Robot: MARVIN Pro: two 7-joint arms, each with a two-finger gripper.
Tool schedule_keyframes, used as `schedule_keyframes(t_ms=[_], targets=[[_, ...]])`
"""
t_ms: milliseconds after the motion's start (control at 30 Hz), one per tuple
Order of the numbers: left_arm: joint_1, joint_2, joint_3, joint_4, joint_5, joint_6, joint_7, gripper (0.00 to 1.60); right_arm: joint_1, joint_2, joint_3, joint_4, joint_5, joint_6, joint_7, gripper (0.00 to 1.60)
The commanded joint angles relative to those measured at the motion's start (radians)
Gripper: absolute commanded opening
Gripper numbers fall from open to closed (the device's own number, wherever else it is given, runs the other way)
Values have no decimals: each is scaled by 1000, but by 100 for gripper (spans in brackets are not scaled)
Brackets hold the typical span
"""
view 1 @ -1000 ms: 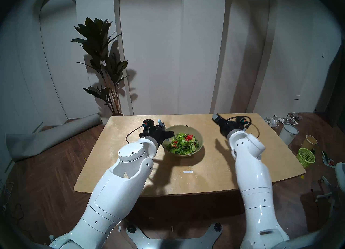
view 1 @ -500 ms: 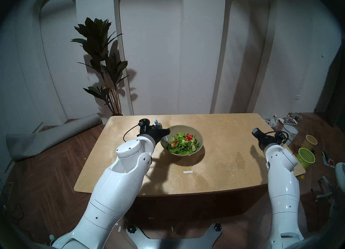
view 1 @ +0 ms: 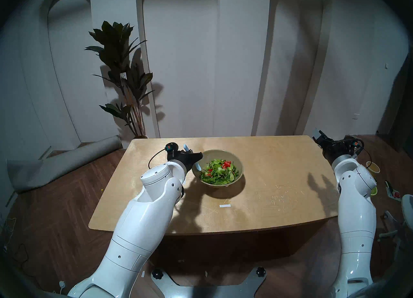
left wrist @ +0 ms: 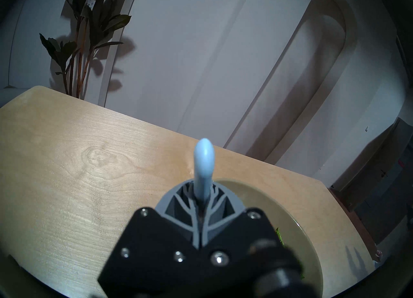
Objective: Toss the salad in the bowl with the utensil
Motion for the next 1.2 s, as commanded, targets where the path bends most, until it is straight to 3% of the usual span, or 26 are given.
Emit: schedule_keyframes(t_ms=[0, 333, 633, 900, 1167], targets=[[-27, -21, 9, -1, 19, -23, 18, 0, 0, 17, -34, -108, 4, 28, 33, 160], [-10, -22, 49, 29, 89, -107, 53, 0, -29, -4, -61, -234, 10, 130, -29, 160], [-2, -20, 63, 46, 117, -168, 67, 0, -61, -11, -125, -369, -40, 268, -184, 160], [7, -14, 66, 45, 121, -193, 65, 0, -47, -20, -211, -350, -105, 270, -248, 160], [12, -14, 61, 45, 123, -200, 63, 0, -21, -5, -255, -334, -136, 253, -250, 160]])
